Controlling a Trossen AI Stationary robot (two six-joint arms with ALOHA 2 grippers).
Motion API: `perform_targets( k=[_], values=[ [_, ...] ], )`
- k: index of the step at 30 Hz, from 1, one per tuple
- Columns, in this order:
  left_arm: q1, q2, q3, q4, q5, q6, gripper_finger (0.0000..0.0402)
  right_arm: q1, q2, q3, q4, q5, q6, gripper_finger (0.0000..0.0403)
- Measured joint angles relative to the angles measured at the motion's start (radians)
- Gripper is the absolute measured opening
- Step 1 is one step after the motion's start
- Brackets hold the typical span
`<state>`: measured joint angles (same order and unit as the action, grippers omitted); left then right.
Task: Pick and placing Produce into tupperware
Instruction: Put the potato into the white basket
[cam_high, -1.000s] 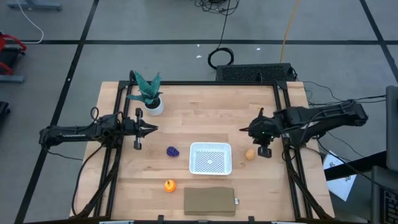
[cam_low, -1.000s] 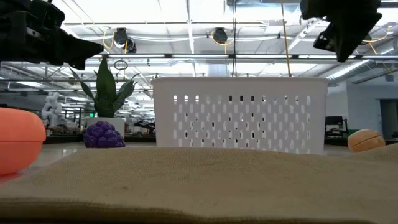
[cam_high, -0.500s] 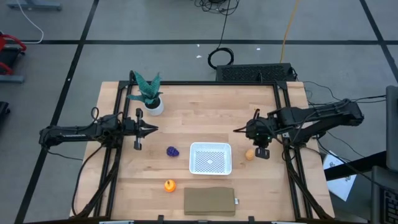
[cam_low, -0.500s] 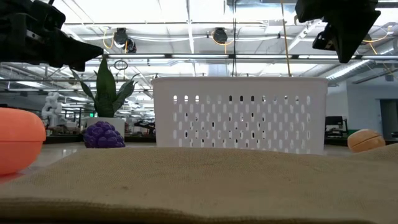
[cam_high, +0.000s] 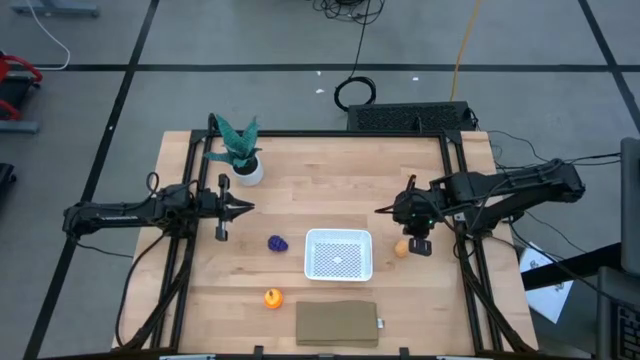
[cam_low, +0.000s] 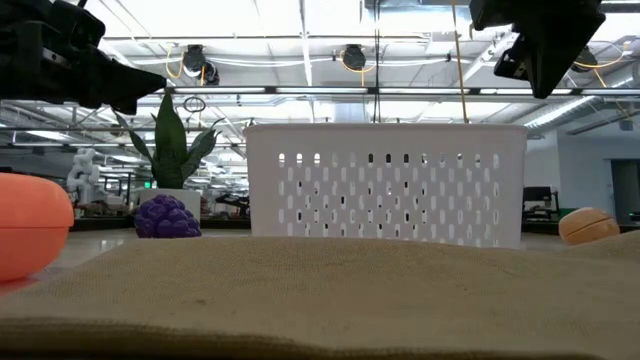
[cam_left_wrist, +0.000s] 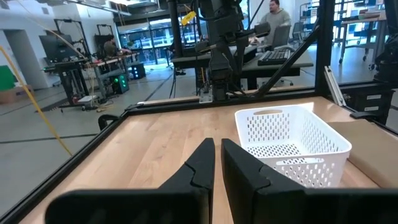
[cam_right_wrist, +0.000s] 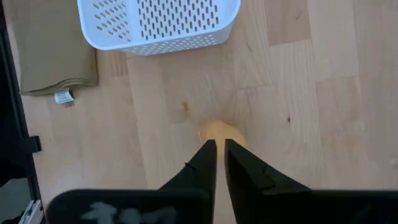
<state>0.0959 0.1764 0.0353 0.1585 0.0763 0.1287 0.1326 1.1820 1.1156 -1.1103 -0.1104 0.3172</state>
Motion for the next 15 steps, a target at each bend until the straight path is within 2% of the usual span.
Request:
perform_targets(
  k=[15],
  values=[
    [0.0,0.0,0.0,0.0,0.0,-0.003,0.0031,0.0,0.0,0.0,0.0,0.0,0.038,0.0169]
  ],
)
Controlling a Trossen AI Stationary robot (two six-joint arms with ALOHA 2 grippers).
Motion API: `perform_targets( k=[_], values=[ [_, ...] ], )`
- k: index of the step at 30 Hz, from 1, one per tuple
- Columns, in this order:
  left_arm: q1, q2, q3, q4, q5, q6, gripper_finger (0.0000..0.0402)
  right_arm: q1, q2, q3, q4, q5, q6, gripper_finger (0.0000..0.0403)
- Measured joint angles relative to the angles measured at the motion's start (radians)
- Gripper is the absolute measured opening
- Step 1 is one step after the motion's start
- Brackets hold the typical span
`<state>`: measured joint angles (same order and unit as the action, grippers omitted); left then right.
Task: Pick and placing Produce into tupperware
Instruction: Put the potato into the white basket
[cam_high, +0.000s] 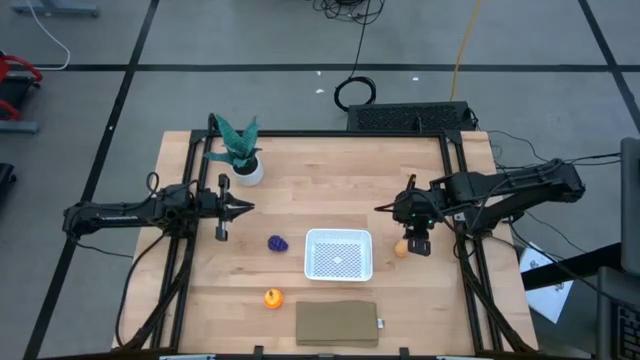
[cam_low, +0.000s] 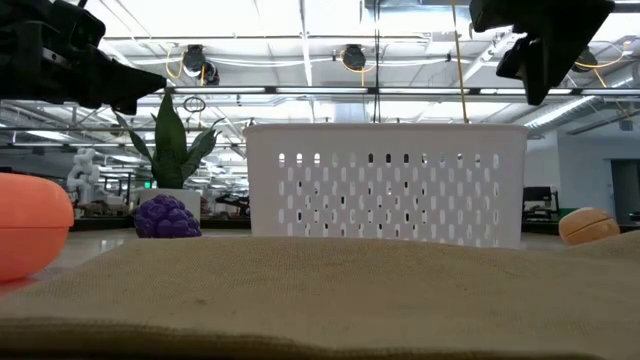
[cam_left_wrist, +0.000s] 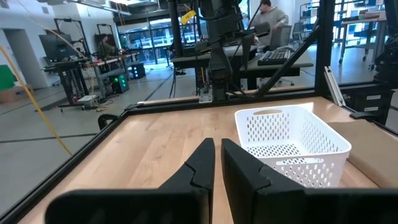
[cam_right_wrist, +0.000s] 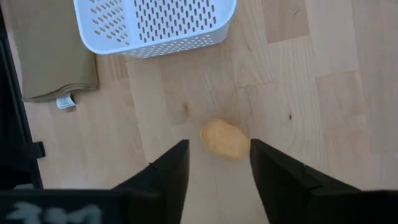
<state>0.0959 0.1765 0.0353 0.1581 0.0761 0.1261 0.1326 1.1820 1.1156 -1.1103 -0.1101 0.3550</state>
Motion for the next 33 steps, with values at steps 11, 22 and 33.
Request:
perform_targets(
  k=[11,22,33],
  values=[
    [0.0,0.0,0.0,0.0,0.0,0.0,0.0031,0.0,0.0,0.0,0.002,0.002,-0.015,0.0217],
    [0.0,0.0,0.0,0.0,0.0,0.001,0.0031,0.01,0.01,-0.068,0.118,0.004,-0.153,0.0216],
    [0.0,0.0,0.0,-0.001,0.0,0.001,0.0031,0.04,0.01,-0.175,0.123,0.003,-0.059,0.0216]
  ],
)
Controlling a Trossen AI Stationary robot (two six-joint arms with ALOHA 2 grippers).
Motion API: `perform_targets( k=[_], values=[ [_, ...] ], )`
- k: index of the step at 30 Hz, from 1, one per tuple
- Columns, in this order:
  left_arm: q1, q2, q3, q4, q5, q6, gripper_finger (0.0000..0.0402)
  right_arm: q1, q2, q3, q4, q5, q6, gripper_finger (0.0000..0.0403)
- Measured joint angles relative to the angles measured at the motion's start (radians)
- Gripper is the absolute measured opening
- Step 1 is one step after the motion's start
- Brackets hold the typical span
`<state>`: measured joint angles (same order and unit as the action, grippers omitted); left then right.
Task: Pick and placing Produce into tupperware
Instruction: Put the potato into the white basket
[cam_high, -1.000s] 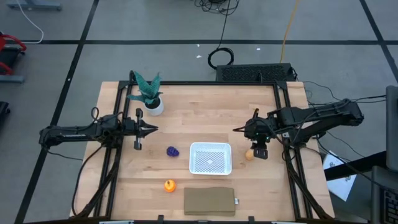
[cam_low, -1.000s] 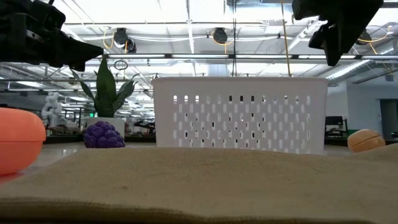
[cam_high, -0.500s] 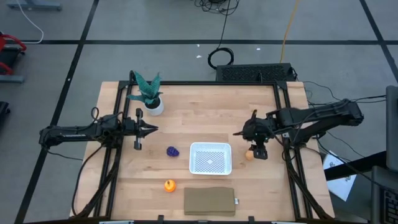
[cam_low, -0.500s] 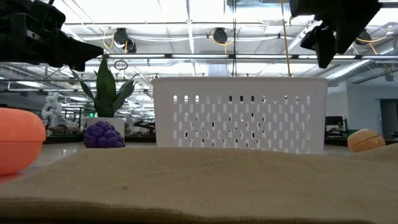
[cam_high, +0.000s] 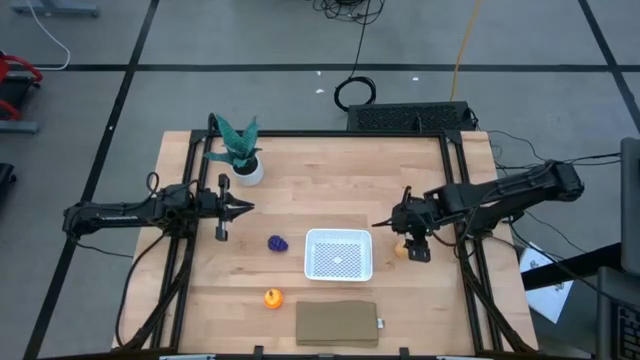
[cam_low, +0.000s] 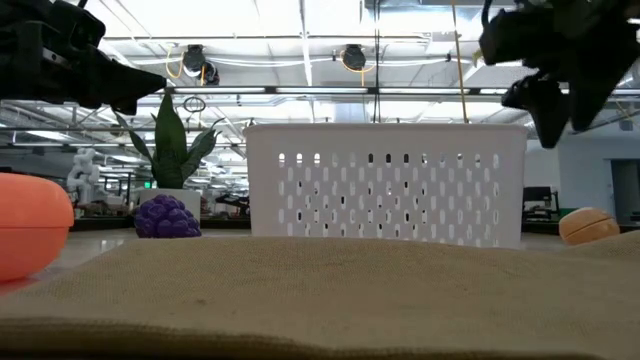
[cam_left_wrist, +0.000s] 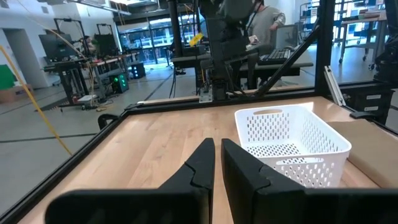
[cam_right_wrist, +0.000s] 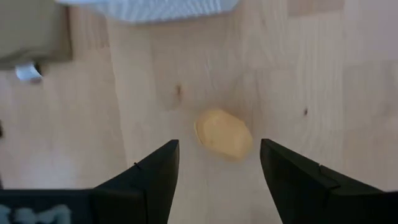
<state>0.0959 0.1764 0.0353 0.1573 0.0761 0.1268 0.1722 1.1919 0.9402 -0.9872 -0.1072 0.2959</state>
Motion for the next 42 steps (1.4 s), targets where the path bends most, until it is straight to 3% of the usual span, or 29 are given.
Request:
perform_targets(
  k=[16,20,32,42],
  values=[
    [0.0,0.0,0.0,0.0,0.0,0.0,0.0031,0.0,0.0,-0.073,0.063,0.009,-0.12,0.0215],
    [0.0,0.0,0.0,0.0,0.0,0.0,0.0031,0.0,0.0,-0.073,0.106,0.057,-0.156,0.0216],
    [0.0,0.0,0.0,-0.005,0.0,0.0,0.0031,0.0,0.0,-0.073,0.141,0.087,-0.196,0.0261],
    [0.0,0.0,0.0,-0.005,0.0,0.0,0.0031,0.0,0.0,-0.073,0.193,0.051,-0.17,0.0263]
  ],
)
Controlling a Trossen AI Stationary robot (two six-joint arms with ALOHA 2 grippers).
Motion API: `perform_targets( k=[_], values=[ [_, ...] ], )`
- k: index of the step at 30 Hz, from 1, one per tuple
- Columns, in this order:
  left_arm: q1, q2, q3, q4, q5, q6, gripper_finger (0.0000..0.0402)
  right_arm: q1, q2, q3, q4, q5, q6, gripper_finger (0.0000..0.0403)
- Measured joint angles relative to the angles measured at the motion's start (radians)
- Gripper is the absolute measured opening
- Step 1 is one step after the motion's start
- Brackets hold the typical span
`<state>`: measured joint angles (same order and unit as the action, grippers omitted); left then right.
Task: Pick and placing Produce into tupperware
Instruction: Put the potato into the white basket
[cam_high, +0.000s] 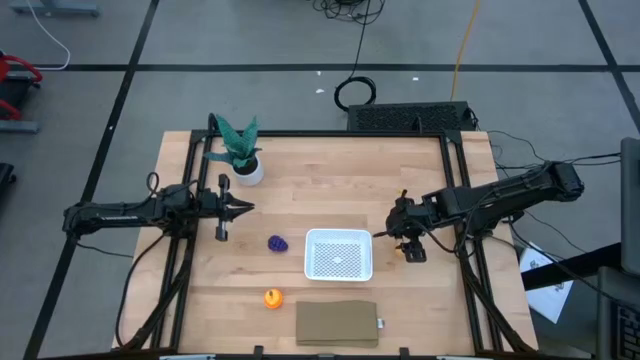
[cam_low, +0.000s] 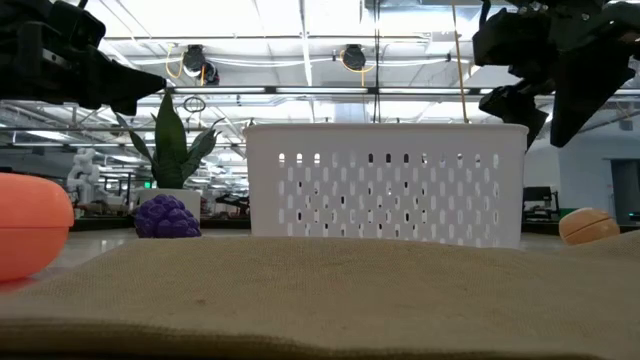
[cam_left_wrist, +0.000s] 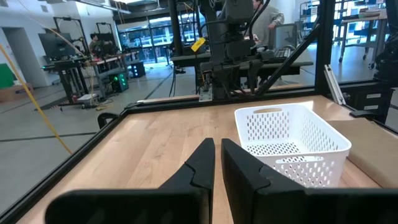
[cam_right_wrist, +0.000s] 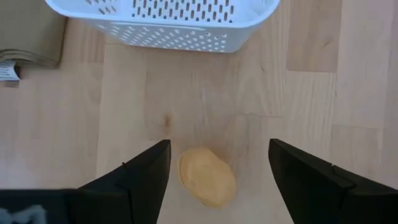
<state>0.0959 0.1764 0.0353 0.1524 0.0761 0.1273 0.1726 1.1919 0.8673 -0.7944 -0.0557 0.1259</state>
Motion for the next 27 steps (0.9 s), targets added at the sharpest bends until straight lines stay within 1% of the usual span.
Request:
perform_targets(
  k=[7,11,13,19,27],
  values=[
    [0.0,0.0,0.0,0.0,0.0,0.005,0.0031,0.031,0.001,0.0,0.011,0.006,-0.018,0.0286],
    [0.0,0.0,0.0,0.0,0.0,0.004,0.0031,0.055,0.024,0.0,0.02,0.008,-0.007,0.0302],
    [0.0,0.0,0.0,0.0,0.0,0.003,0.0031,0.065,0.045,0.0,0.02,0.027,-0.007,0.0307],
    [0.0,0.0,0.0,0.0,0.0,0.001,0.0031,0.072,0.119,0.0,0.016,0.029,-0.007,0.0311],
    [0.0,0.0,0.0,-0.003,0.0,0.0,0.0031,0.072,0.181,0.0,-0.011,0.029,-0.015,0.0311]
  ],
)
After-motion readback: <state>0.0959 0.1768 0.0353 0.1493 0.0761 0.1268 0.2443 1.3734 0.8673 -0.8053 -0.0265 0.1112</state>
